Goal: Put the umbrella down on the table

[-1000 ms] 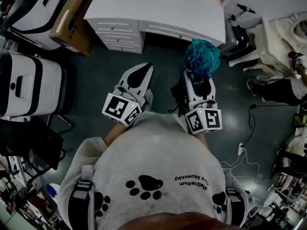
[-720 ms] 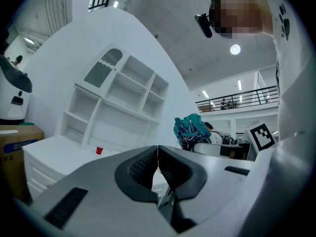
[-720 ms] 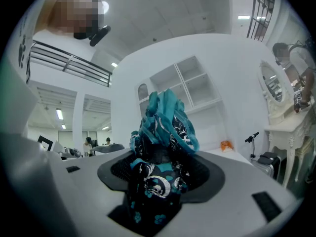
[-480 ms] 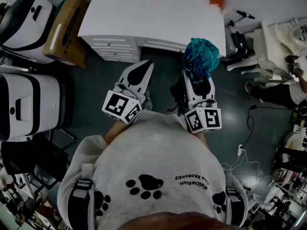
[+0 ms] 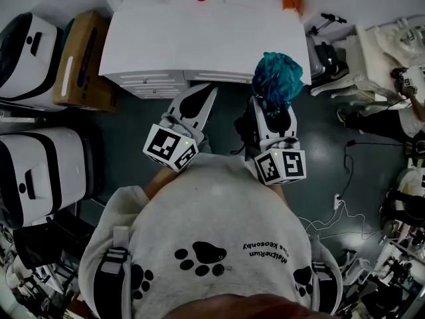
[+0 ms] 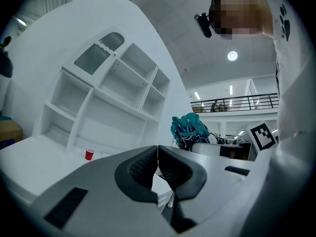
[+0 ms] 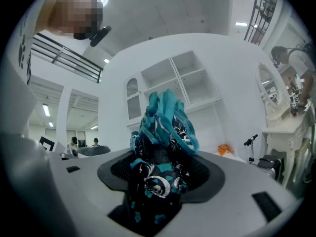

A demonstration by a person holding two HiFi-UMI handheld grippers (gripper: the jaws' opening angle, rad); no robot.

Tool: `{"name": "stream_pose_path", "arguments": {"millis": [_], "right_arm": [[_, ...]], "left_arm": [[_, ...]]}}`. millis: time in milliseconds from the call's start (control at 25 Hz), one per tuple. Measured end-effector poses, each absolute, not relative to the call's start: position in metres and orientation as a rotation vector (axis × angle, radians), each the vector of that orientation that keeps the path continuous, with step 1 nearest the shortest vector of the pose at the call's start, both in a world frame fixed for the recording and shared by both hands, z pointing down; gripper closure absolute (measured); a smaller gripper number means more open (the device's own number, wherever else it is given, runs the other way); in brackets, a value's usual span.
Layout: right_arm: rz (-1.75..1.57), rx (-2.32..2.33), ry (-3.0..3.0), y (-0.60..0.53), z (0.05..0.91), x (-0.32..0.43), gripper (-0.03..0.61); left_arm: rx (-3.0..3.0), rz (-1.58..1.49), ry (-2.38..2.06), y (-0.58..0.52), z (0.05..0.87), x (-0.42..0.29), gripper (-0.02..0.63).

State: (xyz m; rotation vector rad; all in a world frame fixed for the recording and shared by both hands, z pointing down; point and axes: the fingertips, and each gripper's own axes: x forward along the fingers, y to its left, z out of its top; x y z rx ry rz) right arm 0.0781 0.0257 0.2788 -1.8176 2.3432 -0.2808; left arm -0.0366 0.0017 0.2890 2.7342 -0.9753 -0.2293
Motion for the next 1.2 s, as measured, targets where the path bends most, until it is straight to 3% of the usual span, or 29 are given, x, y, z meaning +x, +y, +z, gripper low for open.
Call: {"name": "stream_pose_path", "arguments": {"millis": [1200], "right_arm": [[-0.336,-1.792,2.397,-0.103,0.298,0.083,0.305]], "left_arm": [[2.689,-0.237,-1.014,-0.118,0.308,-0.029,0.595]]}}
